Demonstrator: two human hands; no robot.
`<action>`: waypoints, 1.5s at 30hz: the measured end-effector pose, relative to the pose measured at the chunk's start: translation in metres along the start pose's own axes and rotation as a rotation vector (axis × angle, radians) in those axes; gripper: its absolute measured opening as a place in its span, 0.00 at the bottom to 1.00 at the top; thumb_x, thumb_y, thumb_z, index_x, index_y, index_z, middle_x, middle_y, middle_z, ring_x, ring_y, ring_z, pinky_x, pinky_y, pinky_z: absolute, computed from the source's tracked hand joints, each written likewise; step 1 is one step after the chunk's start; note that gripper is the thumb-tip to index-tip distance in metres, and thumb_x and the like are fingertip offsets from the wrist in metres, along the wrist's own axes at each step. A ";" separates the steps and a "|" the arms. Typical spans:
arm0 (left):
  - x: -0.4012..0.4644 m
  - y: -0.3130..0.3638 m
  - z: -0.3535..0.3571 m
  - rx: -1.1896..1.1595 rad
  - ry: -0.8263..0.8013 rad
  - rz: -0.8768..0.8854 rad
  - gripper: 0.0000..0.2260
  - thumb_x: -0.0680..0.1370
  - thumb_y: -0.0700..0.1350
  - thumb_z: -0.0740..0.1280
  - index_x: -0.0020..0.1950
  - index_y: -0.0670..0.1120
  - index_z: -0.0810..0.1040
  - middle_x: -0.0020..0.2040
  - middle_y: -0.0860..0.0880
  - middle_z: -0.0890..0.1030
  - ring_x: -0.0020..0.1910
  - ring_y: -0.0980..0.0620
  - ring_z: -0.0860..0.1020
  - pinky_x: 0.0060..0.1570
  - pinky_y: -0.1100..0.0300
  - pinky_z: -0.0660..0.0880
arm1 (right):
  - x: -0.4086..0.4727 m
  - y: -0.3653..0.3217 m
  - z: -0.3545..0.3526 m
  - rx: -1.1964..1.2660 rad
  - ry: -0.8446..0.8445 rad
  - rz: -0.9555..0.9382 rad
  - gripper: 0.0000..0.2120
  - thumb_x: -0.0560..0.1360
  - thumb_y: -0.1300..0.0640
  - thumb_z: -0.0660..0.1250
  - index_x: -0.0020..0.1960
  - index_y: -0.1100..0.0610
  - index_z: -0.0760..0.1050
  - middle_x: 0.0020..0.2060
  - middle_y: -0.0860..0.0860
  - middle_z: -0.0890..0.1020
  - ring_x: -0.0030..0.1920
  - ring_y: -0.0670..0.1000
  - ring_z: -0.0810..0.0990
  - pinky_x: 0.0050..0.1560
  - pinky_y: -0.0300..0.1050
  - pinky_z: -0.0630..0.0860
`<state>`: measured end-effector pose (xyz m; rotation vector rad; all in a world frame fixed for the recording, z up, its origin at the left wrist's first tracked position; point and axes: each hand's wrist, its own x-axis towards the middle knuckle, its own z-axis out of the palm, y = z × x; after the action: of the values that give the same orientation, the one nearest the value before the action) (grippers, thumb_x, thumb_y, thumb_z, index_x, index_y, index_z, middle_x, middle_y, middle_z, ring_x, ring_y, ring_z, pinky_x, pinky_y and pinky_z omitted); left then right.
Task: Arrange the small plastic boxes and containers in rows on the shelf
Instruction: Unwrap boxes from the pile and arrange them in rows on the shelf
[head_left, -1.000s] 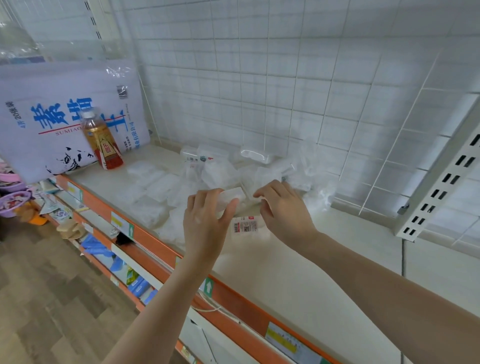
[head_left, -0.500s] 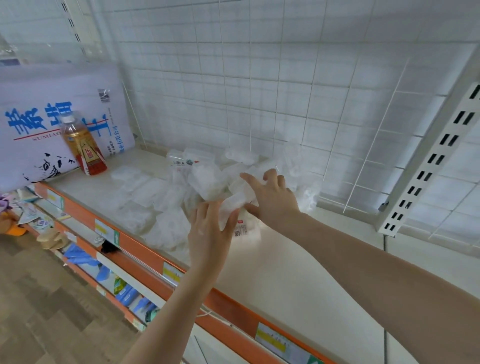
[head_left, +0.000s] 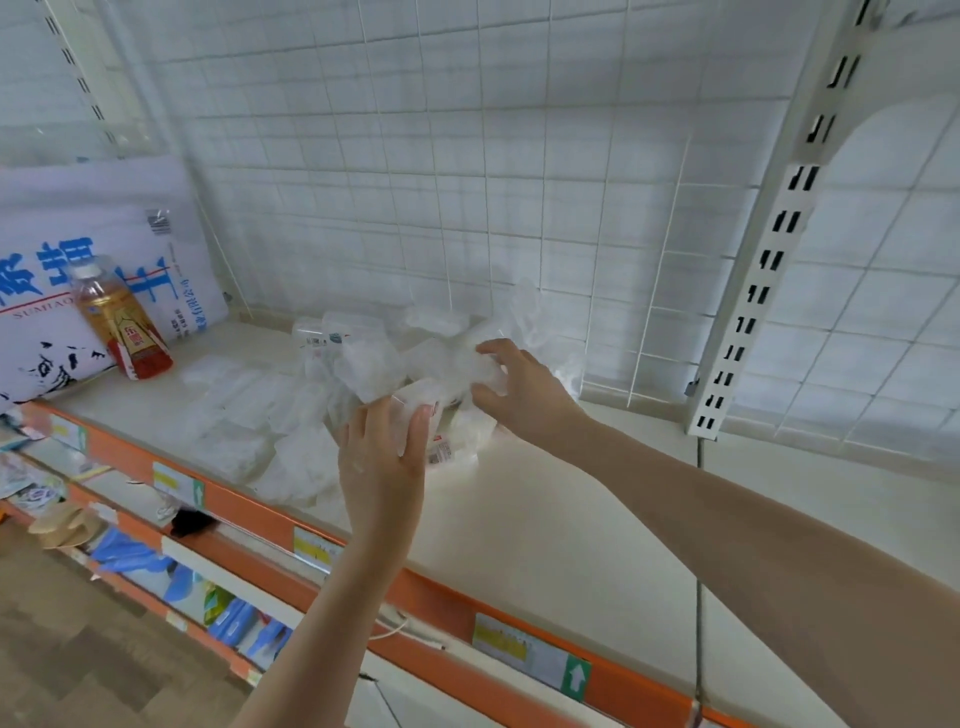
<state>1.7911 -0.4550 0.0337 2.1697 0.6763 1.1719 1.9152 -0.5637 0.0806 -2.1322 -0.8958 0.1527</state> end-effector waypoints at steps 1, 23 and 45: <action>-0.002 0.005 0.001 -0.030 -0.008 0.004 0.22 0.75 0.61 0.53 0.50 0.44 0.73 0.46 0.52 0.73 0.47 0.55 0.68 0.46 0.56 0.69 | -0.010 0.004 -0.007 0.099 0.011 0.031 0.20 0.75 0.49 0.64 0.66 0.48 0.66 0.51 0.50 0.77 0.44 0.50 0.77 0.44 0.43 0.75; -0.127 0.215 0.109 -0.790 -0.859 -0.120 0.04 0.78 0.44 0.65 0.52 0.47 0.74 0.34 0.44 0.77 0.32 0.55 0.79 0.28 0.60 0.75 | -0.257 0.132 -0.189 0.560 0.525 0.309 0.10 0.77 0.58 0.64 0.58 0.51 0.71 0.48 0.50 0.83 0.45 0.49 0.82 0.44 0.44 0.80; -0.275 0.406 0.190 -0.694 -1.355 0.385 0.07 0.76 0.46 0.67 0.53 0.49 0.76 0.49 0.54 0.80 0.46 0.64 0.78 0.45 0.71 0.74 | -0.477 0.213 -0.334 0.537 0.835 0.492 0.20 0.75 0.62 0.66 0.65 0.52 0.65 0.51 0.58 0.80 0.47 0.54 0.83 0.48 0.54 0.81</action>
<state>1.8845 -0.9709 0.0725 1.8963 -0.6540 -0.1342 1.8068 -1.1736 0.0659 -1.6189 0.1567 -0.2227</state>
